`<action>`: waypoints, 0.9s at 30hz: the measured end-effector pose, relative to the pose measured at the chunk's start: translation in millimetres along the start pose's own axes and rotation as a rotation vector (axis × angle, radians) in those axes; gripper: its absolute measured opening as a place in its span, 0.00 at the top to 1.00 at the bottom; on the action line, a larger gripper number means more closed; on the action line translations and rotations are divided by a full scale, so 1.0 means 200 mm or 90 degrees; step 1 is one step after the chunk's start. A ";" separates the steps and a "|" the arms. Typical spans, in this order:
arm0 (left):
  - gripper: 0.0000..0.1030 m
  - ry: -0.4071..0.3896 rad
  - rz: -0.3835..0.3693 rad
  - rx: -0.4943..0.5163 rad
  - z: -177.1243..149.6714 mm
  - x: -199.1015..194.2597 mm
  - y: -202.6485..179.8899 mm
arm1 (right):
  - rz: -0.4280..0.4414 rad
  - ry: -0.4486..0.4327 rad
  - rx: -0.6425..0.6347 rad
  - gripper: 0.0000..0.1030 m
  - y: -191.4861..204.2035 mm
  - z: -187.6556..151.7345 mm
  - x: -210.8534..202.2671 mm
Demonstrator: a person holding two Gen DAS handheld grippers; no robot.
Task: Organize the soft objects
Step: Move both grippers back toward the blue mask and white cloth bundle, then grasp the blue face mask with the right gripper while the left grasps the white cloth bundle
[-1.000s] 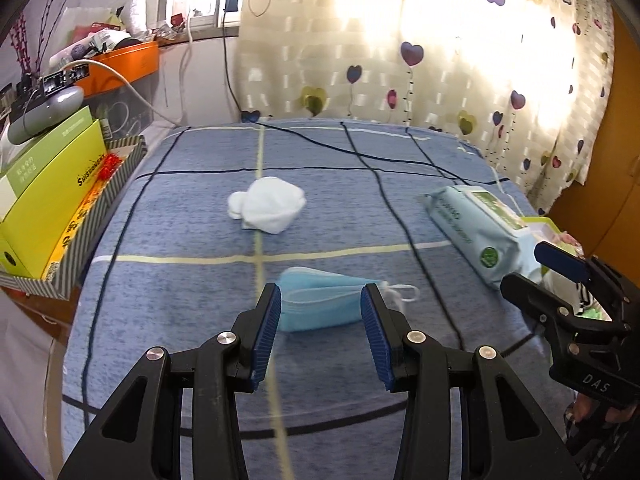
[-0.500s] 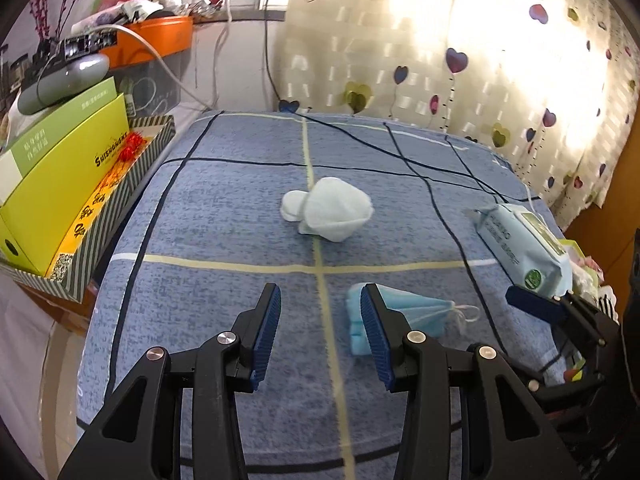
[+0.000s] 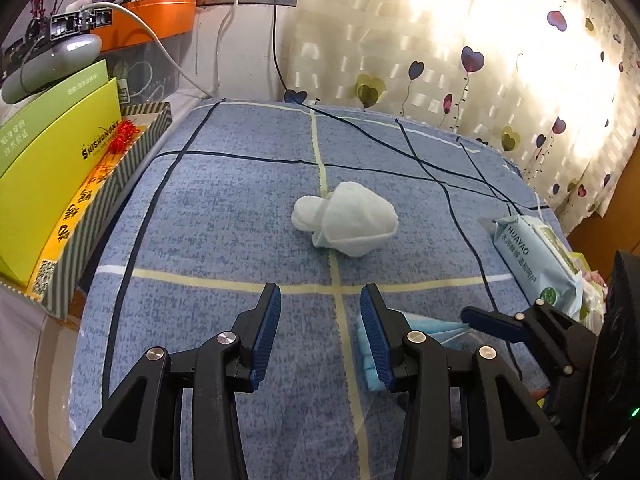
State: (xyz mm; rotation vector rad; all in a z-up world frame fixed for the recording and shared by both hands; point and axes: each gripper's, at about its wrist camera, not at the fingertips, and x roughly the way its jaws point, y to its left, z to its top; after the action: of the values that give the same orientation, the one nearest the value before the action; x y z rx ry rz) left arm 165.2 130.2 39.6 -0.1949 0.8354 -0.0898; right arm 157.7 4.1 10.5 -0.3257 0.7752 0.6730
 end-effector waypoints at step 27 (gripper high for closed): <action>0.58 0.023 -0.001 0.026 0.23 0.26 -0.05 | -0.058 0.016 0.035 0.76 -0.11 0.04 0.06</action>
State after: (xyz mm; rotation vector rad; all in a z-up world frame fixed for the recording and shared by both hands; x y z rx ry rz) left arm 233.6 118.7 33.0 -0.1566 0.8687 -0.1117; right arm 183.3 -2.7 7.1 -0.3177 0.7963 0.5621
